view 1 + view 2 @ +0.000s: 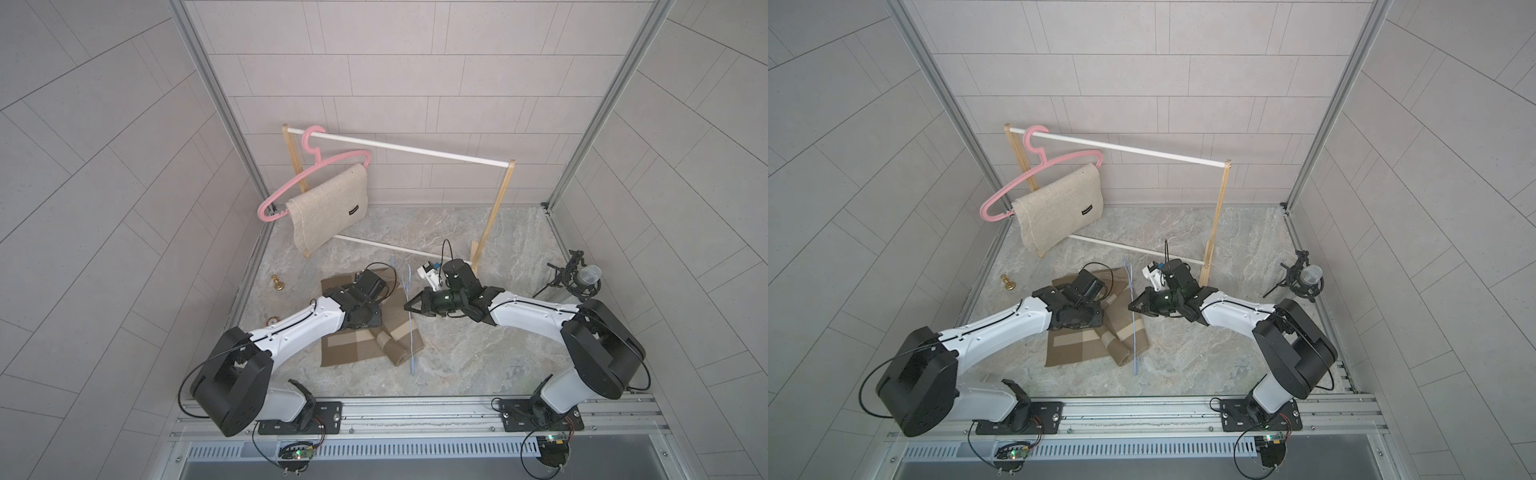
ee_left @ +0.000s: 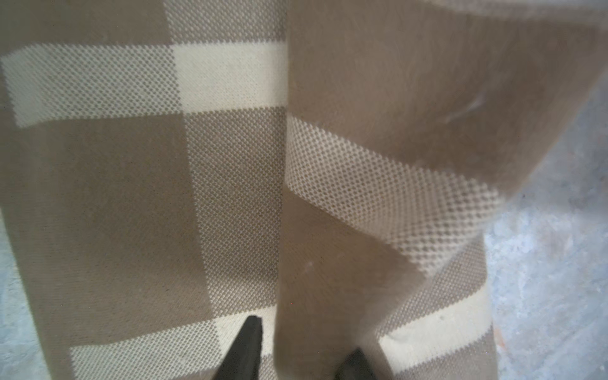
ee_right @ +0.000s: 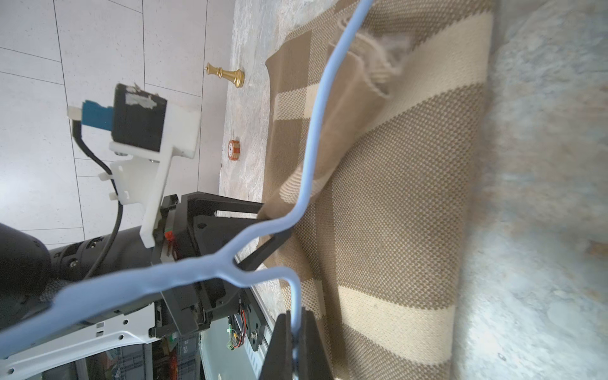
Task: Hang the scarf on the hanger
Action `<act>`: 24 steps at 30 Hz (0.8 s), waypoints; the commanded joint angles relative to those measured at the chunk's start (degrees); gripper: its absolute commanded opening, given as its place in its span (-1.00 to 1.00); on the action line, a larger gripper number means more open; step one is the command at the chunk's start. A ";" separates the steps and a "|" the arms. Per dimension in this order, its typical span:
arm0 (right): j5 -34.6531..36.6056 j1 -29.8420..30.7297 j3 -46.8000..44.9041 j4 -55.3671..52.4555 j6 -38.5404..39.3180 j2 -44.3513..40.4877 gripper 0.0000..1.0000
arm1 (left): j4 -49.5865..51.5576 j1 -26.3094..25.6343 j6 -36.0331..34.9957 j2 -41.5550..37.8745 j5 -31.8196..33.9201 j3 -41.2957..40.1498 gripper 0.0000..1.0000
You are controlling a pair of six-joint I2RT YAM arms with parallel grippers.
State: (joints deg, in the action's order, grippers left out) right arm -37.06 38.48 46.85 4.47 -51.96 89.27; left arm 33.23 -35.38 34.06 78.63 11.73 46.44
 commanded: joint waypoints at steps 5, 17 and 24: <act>0.63 -0.16 0.23 -5.97 1.06 -0.85 -1.00 | -0.66 1.92 -2.52 -1.21 -3.58 -1.45 -0.89; -5.71 -0.16 3.30 -7.88 -0.52 -1.54 -1.00 | 5.09 13.55 -9.55 -8.97 -8.38 -0.48 -1.00; -8.90 0.67 2.50 -0.63 -5.99 0.05 -1.00 | 8.02 19.28 -11.15 -7.66 -11.83 2.78 -1.00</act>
State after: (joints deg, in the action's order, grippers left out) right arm -44.03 38.61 49.50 1.21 -54.87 88.58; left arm 38.06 -18.37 25.02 70.39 2.48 46.54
